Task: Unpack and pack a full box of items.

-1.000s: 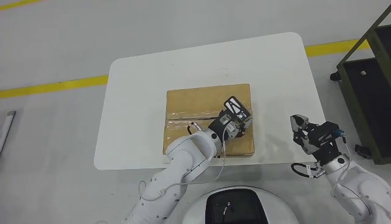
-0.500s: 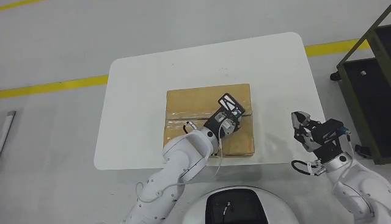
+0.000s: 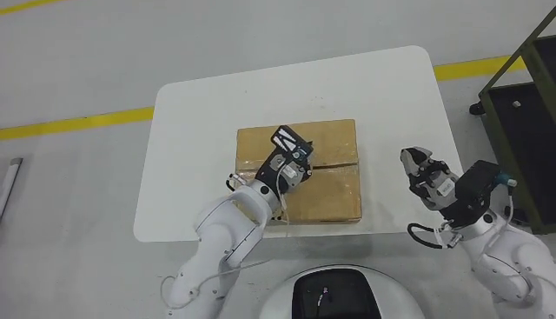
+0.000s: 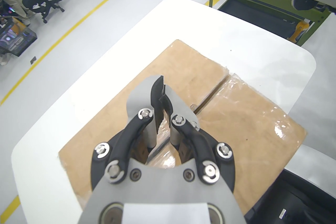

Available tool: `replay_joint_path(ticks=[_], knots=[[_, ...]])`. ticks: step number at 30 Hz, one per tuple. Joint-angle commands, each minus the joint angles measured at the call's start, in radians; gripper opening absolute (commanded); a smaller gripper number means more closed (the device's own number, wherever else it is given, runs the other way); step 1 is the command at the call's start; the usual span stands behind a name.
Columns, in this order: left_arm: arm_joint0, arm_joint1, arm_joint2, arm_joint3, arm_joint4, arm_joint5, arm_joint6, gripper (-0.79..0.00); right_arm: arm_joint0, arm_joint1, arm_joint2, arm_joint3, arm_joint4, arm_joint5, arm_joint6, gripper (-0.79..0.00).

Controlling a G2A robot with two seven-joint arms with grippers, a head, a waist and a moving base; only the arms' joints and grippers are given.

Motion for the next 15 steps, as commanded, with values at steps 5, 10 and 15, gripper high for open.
replay_joint_path(ticks=[5,10,15], knots=[[0.042,0.017,-0.105,-0.072,0.014,-0.03,-0.045,-0.785,0.044,-0.001,-0.081,0.001,-0.062,-0.031,0.03,-0.785],[0.072,0.029,-0.19,-0.113,0.029,-0.051,-0.061,-0.785,0.079,-0.003,-0.129,0.038,-0.097,-0.037,0.042,-0.785],[0.089,0.04,-0.255,-0.143,0.048,-0.074,-0.077,-0.785,0.109,-0.004,-0.151,0.074,-0.102,-0.044,0.049,-0.785]])
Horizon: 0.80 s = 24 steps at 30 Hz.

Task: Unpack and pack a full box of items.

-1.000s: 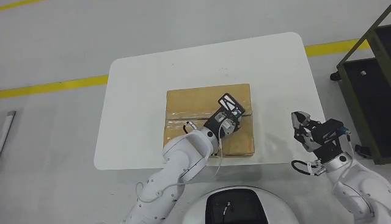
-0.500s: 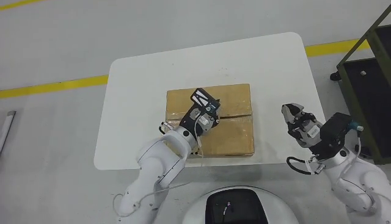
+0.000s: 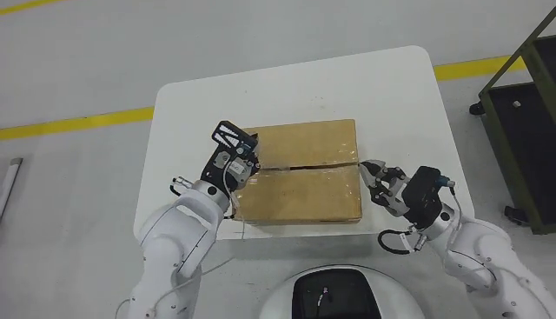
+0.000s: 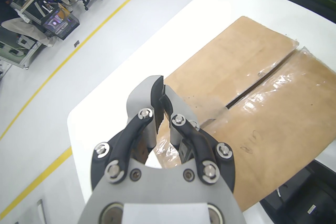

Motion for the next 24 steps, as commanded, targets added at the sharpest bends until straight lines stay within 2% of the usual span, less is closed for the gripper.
replay_joint_path(ticks=[1,10,24], knots=[[0.006,0.003,-0.021,-0.009,0.007,-0.006,-0.004,-0.785,0.009,0.0,-0.005,0.011,0.0,0.0,0.001,-0.785],[0.037,0.02,-0.129,-0.041,0.046,-0.031,-0.04,-0.785,0.059,-0.002,-0.035,0.049,-0.011,0.02,0.035,-0.785],[0.035,0.049,-0.311,-0.064,0.115,-0.106,-0.056,-0.785,0.09,0.0,-0.06,0.081,-0.032,0.014,0.046,-0.785]])
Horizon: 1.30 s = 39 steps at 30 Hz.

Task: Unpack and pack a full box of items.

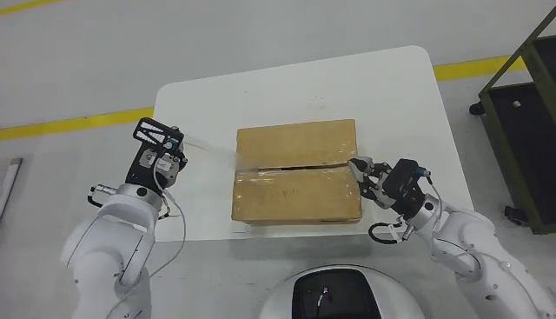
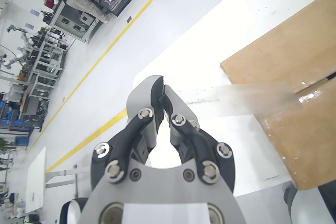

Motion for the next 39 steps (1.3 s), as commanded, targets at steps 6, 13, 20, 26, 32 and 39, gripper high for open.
replay_joint_path(ticks=[6,13,20,26,32,39], knots=[[-0.002,0.012,-0.076,0.013,0.021,-0.009,0.032,-0.785,0.001,0.002,0.0,0.008,-0.009,0.002,0.001,-0.785],[-0.003,0.025,-0.11,0.043,0.053,-0.045,0.058,-0.785,0.002,0.004,0.001,0.004,-0.022,0.005,0.003,-0.785],[0.002,0.031,-0.121,0.069,0.05,-0.023,0.066,-0.785,0.003,0.006,0.001,0.011,-0.037,0.009,0.006,-0.785],[-0.002,0.04,-0.14,0.11,0.073,-0.028,0.096,-0.785,0.006,0.008,-0.002,0.014,-0.043,0.013,0.008,-0.785],[0.004,0.048,-0.159,0.141,0.089,-0.021,0.111,-0.785,0.012,0.008,-0.008,0.019,-0.047,0.022,0.01,-0.785],[0.009,0.055,-0.166,0.171,0.111,0.001,0.108,-0.785,0.018,0.009,-0.014,0.023,-0.052,0.025,0.014,-0.785]])
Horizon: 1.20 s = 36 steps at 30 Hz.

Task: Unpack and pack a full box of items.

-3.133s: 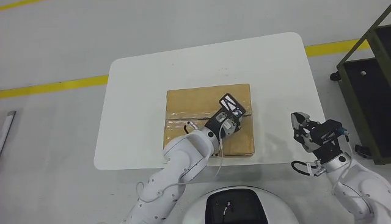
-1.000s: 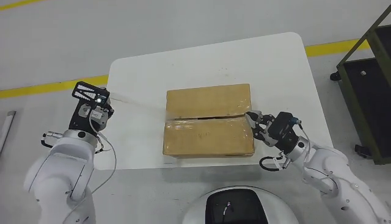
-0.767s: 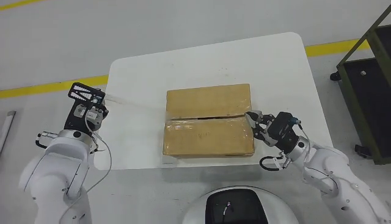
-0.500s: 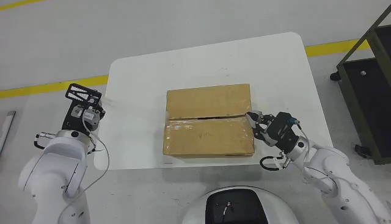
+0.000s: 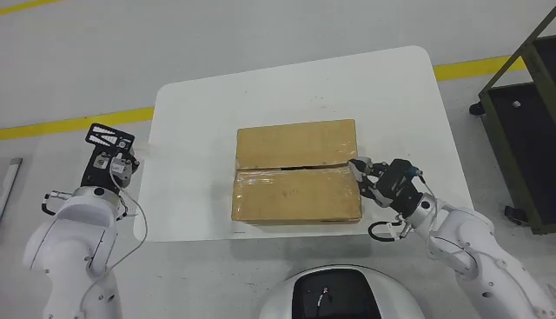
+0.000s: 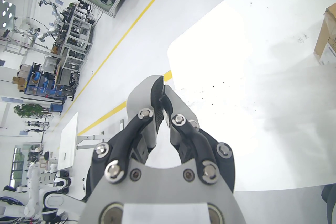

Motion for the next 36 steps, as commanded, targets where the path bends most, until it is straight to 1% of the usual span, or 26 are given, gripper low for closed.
replay_joint_path(ticks=[1,2,3,7,18,22,26,28,29,31,32,33,34,36], knots=[[0.003,0.001,0.001,0.006,0.0,0.015,-0.003,-0.514,0.002,0.0,-0.001,0.0,-0.005,0.002,0.002,-0.785],[0.004,0.001,0.002,0.008,-0.008,0.022,-0.002,-0.175,0.003,0.001,-0.001,-0.001,-0.016,0.004,0.01,-0.785],[0.006,0.001,0.002,0.01,-0.01,0.026,-0.004,0.0,0.005,0.001,-0.001,-0.003,-0.027,0.009,0.016,-0.785],[0.007,0.004,-0.008,0.013,-0.001,0.06,-0.008,0.0,0.004,0.002,-0.002,-0.005,-0.023,0.015,0.011,-0.785],[0.002,0.017,-0.052,0.022,0.008,0.062,0.0,0.0,-0.007,0.005,0.005,-0.013,-0.021,0.02,0.013,-0.785],[0.002,0.018,-0.03,0.008,-0.036,0.044,0.035,0.0,-0.014,0.006,0.019,-0.025,-0.014,0.028,0.008,-0.785],[-0.004,0.014,0.066,-0.03,-0.114,0.028,0.034,0.0,-0.031,0.009,0.054,-0.05,-0.019,0.056,-0.006,-0.785],[-0.012,0.007,0.135,-0.037,-0.19,0.045,0.036,0.0,-0.044,0.012,0.082,-0.062,-0.026,0.068,-0.014,-0.785],[-0.019,0.006,0.175,-0.04,-0.207,0.032,0.029,0.0,-0.052,0.014,0.098,-0.066,-0.028,0.072,-0.017,-0.785],[-0.035,-0.003,0.249,-0.028,-0.304,0.066,0.049,0.0,-0.067,0.018,0.132,-0.073,-0.038,0.078,-0.019,-0.785],[-0.044,-0.006,0.296,-0.02,-0.341,0.042,0.047,0.0,-0.075,0.02,0.149,-0.076,-0.044,0.08,-0.021,-0.785],[-0.059,-0.009,0.33,-0.011,-0.382,0.038,0.058,0.0,-0.084,0.021,0.164,-0.078,-0.042,0.08,-0.024,-0.785],[-0.07,-0.014,0.358,0.005,-0.422,0.073,0.072,0.0,-0.094,0.023,0.178,-0.079,-0.04,0.078,-0.026,-0.785],[-0.089,-0.022,0.449,0.019,-0.46,0.068,0.071,0.0,-0.113,0.026,0.205,-0.078,-0.038,0.076,-0.028,-0.785]])
